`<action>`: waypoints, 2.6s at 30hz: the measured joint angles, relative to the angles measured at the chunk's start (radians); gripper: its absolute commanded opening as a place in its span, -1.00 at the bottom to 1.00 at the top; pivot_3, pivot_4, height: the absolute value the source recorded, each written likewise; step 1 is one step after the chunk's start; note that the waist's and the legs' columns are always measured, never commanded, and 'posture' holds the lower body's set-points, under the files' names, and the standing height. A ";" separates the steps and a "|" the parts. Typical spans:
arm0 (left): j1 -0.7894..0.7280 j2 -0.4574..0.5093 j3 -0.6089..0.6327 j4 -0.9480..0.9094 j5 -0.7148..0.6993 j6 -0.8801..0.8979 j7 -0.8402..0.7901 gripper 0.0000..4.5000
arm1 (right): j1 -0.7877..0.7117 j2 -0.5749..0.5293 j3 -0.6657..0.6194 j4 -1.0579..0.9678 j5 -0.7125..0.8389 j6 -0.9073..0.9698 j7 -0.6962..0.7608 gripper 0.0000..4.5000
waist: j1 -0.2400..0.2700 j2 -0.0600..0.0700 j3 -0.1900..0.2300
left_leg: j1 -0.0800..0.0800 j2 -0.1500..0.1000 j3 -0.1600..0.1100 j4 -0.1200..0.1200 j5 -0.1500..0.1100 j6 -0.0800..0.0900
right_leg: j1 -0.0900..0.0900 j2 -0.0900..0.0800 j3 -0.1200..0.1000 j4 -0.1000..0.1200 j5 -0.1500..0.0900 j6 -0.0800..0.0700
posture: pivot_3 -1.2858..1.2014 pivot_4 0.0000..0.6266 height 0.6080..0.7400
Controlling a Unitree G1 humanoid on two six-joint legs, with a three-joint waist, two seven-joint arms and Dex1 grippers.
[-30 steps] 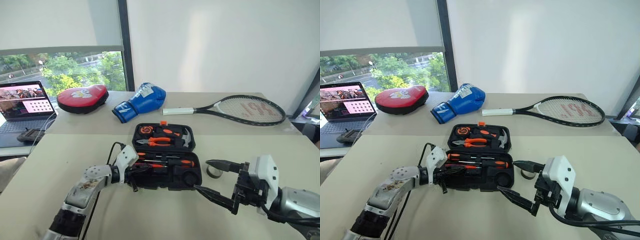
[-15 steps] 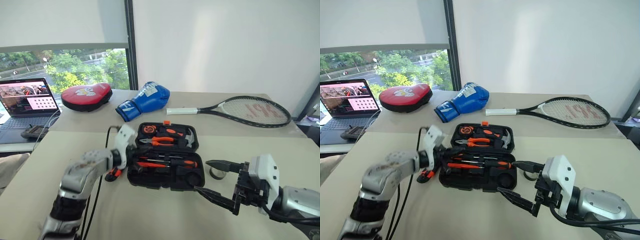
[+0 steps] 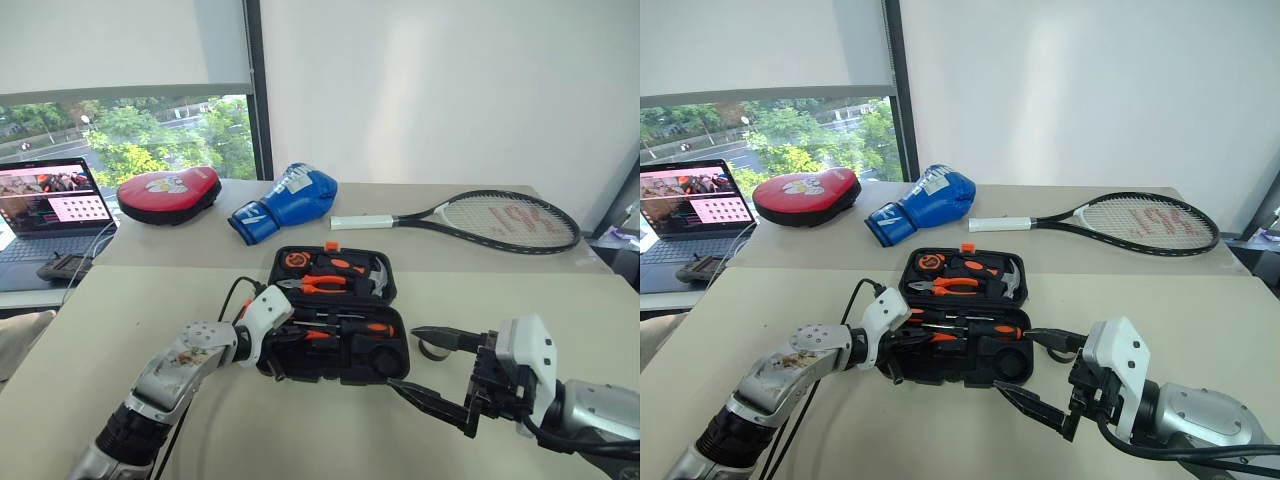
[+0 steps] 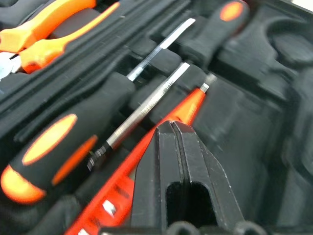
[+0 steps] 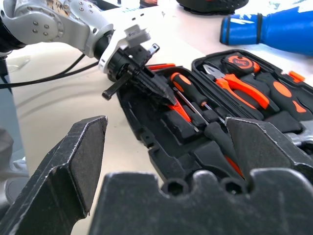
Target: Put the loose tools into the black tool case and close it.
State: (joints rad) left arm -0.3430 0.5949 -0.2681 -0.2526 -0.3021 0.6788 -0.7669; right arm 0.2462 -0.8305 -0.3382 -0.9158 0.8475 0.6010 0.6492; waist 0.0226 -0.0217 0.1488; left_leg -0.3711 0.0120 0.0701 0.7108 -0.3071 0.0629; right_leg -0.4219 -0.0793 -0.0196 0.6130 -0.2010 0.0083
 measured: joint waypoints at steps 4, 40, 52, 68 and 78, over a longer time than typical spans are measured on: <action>0.006 -0.016 0.008 0.019 0.004 -0.022 -0.002 -0.99 | 0.001 0.000 0.001 0.000 0.000 0.000 -0.002 1.00 | 0.000 0.004 -0.003 | 0.001 0.000 0.001 0.000 0.000 0.000 | 0.000 0.001 0.002 0.000 0.001 0.003 | 0.03 -0.52 1.00; 0.112 0.052 0.356 0.045 -0.122 0.193 0.262 -0.21 | -0.032 0.028 0.086 0.040 -0.053 -0.012 0.023 1.00 | 0.003 -0.004 0.002 | -0.001 0.001 0.000 0.000 0.001 -0.002 | -0.003 -0.006 -0.004 0.001 0.003 0.001 | 0.03 -0.52 1.00; -0.366 0.040 0.148 0.105 -0.310 0.227 -0.186 -0.21 | -0.004 0.040 0.032 0.010 -0.055 -0.012 -0.020 1.00 | 0.006 0.000 0.000 | -0.010 -0.009 -0.002 0.003 0.004 -0.003 | -0.005 -0.002 -0.011 -0.001 0.002 0.007 | 0.03 -0.52 1.00; -0.260 0.122 -0.117 0.316 -0.009 -0.243 -0.536 -0.21 | 0.122 0.027 -0.102 -0.101 0.021 0.001 -0.138 1.00 | -0.001 -0.003 0.001 | -0.013 -0.009 -0.004 0.005 0.001 0.006 | -0.006 -0.002 -0.009 -0.001 0.001 0.009 | 0.03 -0.52 1.00; -0.312 0.054 -0.142 0.476 0.135 -0.566 -0.613 -0.21 | 0.079 -0.023 -0.102 -0.096 0.080 0.019 -0.150 1.00 | 0.005 -0.002 0.001 | -0.010 -0.011 -0.004 0.005 0.001 0.007 | -0.003 -0.003 -0.008 -0.001 0.002 0.009 | 0.03 -0.52 1.00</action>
State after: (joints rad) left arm -0.6547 0.6490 -0.4100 0.2229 -0.1673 0.1129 -1.3798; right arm 0.3250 -0.8531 -0.4405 -1.0114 0.9274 0.6200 0.4992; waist 0.0279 -0.0238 0.1497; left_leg -0.3815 0.0014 0.0662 0.7160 -0.3060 0.0696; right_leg -0.4249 -0.0828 -0.0280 0.6123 -0.1994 0.0170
